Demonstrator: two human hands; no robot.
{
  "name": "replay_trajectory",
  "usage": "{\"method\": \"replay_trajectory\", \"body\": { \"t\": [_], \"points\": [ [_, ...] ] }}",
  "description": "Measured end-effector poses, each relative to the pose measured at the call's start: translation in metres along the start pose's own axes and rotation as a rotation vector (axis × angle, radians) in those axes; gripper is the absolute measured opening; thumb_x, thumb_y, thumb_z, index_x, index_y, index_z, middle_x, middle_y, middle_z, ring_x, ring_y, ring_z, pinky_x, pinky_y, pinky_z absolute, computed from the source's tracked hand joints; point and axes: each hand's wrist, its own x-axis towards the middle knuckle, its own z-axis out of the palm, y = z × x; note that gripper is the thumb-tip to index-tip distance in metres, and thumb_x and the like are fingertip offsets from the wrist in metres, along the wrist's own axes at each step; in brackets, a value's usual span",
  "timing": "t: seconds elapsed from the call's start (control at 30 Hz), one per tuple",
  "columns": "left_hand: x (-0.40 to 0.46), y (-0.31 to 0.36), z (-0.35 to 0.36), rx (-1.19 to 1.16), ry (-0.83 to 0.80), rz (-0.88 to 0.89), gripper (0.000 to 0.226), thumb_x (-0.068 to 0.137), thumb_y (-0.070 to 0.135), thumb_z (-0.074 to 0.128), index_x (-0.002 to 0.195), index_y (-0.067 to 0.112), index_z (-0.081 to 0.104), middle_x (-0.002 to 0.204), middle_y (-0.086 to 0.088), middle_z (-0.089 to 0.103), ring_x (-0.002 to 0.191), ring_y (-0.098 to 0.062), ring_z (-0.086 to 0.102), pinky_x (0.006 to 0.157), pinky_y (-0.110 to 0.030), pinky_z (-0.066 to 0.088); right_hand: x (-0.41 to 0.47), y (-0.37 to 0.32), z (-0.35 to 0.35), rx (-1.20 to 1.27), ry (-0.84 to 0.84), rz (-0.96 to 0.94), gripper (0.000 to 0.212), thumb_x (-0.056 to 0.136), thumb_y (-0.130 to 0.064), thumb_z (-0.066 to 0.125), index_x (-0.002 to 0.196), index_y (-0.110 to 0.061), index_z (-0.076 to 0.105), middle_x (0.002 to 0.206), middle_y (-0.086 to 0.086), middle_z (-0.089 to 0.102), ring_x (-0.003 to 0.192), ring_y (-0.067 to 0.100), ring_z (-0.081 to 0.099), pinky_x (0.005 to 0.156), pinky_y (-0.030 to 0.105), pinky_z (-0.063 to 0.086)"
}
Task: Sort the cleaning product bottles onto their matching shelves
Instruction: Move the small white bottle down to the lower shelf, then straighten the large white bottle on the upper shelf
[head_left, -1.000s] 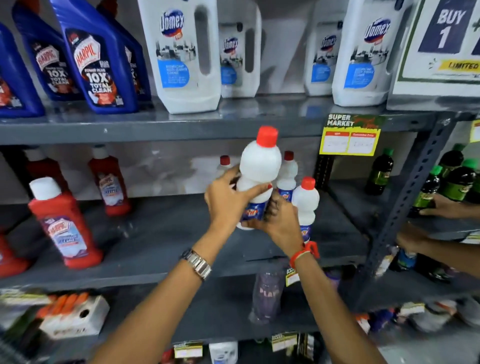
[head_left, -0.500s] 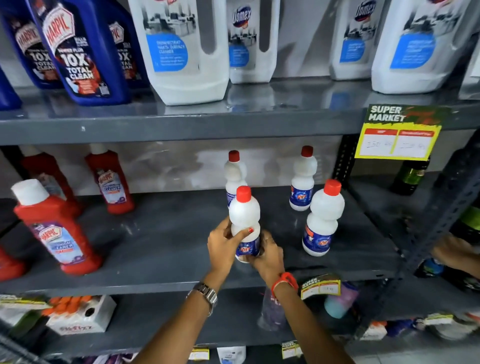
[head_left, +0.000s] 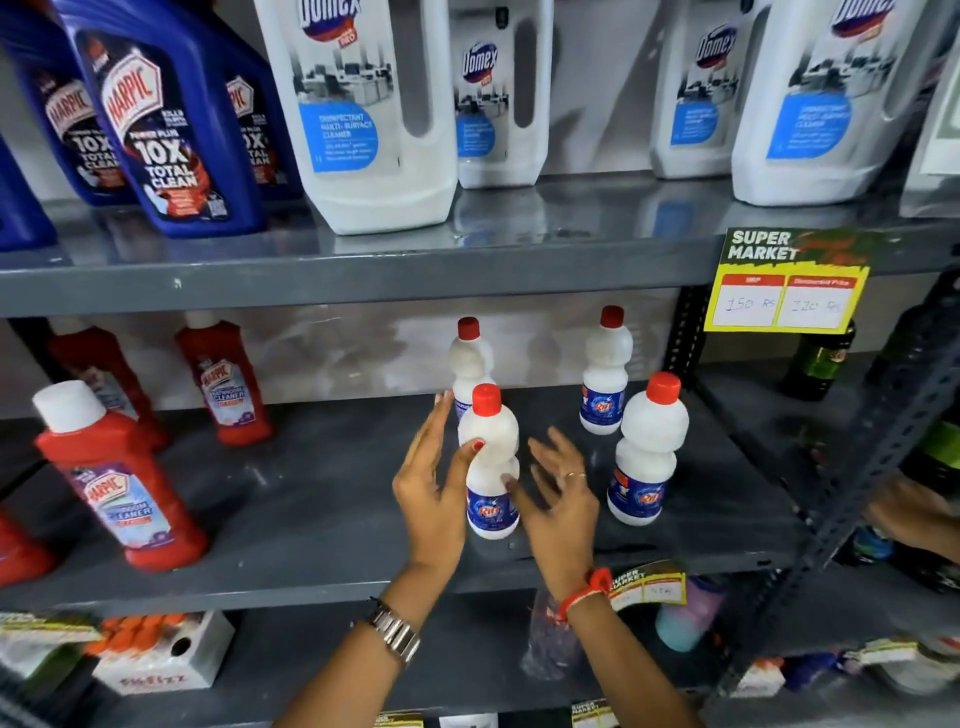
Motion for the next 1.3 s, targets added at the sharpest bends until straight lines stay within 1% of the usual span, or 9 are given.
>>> {"method": "replay_trajectory", "body": {
  "t": [0.13, 0.27, 0.37, 0.43, 0.6, 0.73, 0.9, 1.1, 1.3],
  "points": [
    [0.032, 0.069, -0.003, -0.101, 0.028, 0.369, 0.045, 0.085, 0.004, 0.057, 0.128, 0.014, 0.047, 0.133, -0.006, 0.053, 0.128, -0.025, 0.048, 0.105, -0.046, 0.041, 0.011, -0.076, -0.007, 0.208, 0.19, -0.199, 0.049, 0.075, 0.006, 0.066, 0.115, -0.017, 0.052, 0.097, 0.0, 0.068, 0.088, -0.001, 0.066, 0.077, 0.012, 0.051],
    [0.083, 0.121, -0.012, -0.101, 0.179, 0.555, 0.031, 0.086, -0.001, 0.051, 0.117, -0.003, 0.05, 0.125, -0.013, 0.051, 0.119, -0.024, 0.051, 0.101, -0.022, 0.044, 0.032, -0.162, -0.007, 0.346, 0.198, -0.423, 0.039, 0.08, 0.005, 0.061, 0.108, -0.022, 0.053, 0.092, 0.002, 0.068, 0.088, 0.008, 0.066, 0.078, 0.015, 0.05],
    [0.125, 0.135, -0.024, -0.075, 0.284, 0.507, 0.027, 0.086, 0.004, 0.053, 0.112, -0.005, 0.056, 0.123, -0.014, 0.054, 0.115, -0.02, 0.054, 0.098, -0.015, 0.043, 0.059, -0.206, 0.003, 0.332, 0.176, -0.547, 0.039, 0.082, 0.005, 0.058, 0.115, -0.014, 0.051, 0.091, 0.008, 0.069, 0.088, 0.016, 0.068, 0.084, 0.027, 0.055],
    [0.156, 0.142, -0.031, -0.048, 0.277, 0.407, 0.032, 0.085, 0.009, 0.056, 0.115, 0.0, 0.057, 0.125, -0.015, 0.057, 0.115, -0.021, 0.056, 0.102, -0.025, 0.044, 0.082, -0.227, 0.014, 0.232, 0.144, -0.548, 0.043, 0.08, 0.008, 0.055, 0.119, -0.008, 0.051, 0.095, 0.01, 0.069, 0.088, 0.016, 0.067, 0.086, 0.026, 0.055],
    [0.21, 0.155, -0.039, 0.088, 0.042, 0.076, 0.038, 0.083, 0.004, 0.054, 0.121, 0.006, 0.052, 0.123, -0.016, 0.061, 0.111, -0.025, 0.058, 0.102, -0.044, 0.045, 0.146, -0.256, 0.052, -0.124, -0.097, -0.354, 0.039, 0.077, 0.0, 0.059, 0.115, -0.002, 0.052, 0.106, 0.018, 0.065, 0.098, 0.029, 0.062, 0.094, 0.04, 0.049],
    [0.215, 0.156, -0.04, 0.151, -0.007, 0.014, 0.034, 0.085, -0.002, 0.051, 0.118, 0.006, 0.055, 0.119, -0.016, 0.063, 0.107, -0.028, 0.061, 0.097, -0.045, 0.049, 0.159, -0.259, 0.072, -0.235, -0.253, -0.218, 0.028, 0.081, -0.019, 0.063, 0.102, -0.002, 0.056, 0.108, 0.017, 0.065, 0.1, 0.031, 0.06, 0.088, 0.034, 0.049],
    [0.208, 0.155, -0.028, 0.355, 0.057, 0.105, 0.032, 0.088, -0.002, 0.043, 0.118, 0.004, 0.053, 0.119, -0.018, 0.062, 0.108, -0.029, 0.058, 0.086, -0.027, 0.045, 0.157, -0.255, 0.067, -0.213, -0.174, -0.231, 0.029, 0.083, -0.023, 0.062, 0.102, -0.001, 0.061, 0.107, 0.018, 0.068, 0.097, 0.031, 0.061, 0.076, 0.026, 0.042],
    [0.206, 0.158, 0.0, 0.317, -0.055, 0.085, 0.028, 0.09, 0.002, 0.043, 0.115, 0.004, 0.054, 0.118, -0.017, 0.063, 0.106, -0.026, 0.059, 0.083, -0.027, 0.046, 0.16, -0.257, 0.032, -0.227, -0.076, -0.22, 0.024, 0.082, -0.019, 0.064, 0.101, -0.004, 0.064, 0.099, 0.011, 0.069, 0.084, 0.017, 0.058, 0.069, 0.017, 0.041],
    [0.198, 0.162, 0.038, 0.205, -0.13, 0.076, 0.031, 0.088, 0.0, 0.046, 0.117, 0.005, 0.054, 0.119, -0.017, 0.064, 0.108, -0.026, 0.061, 0.084, -0.024, 0.048, 0.166, -0.254, -0.005, -0.277, 0.07, -0.201, 0.023, 0.081, -0.022, 0.064, 0.097, -0.005, 0.067, 0.104, 0.018, 0.071, 0.098, 0.031, 0.064, 0.084, 0.03, 0.049]
  ]
}}
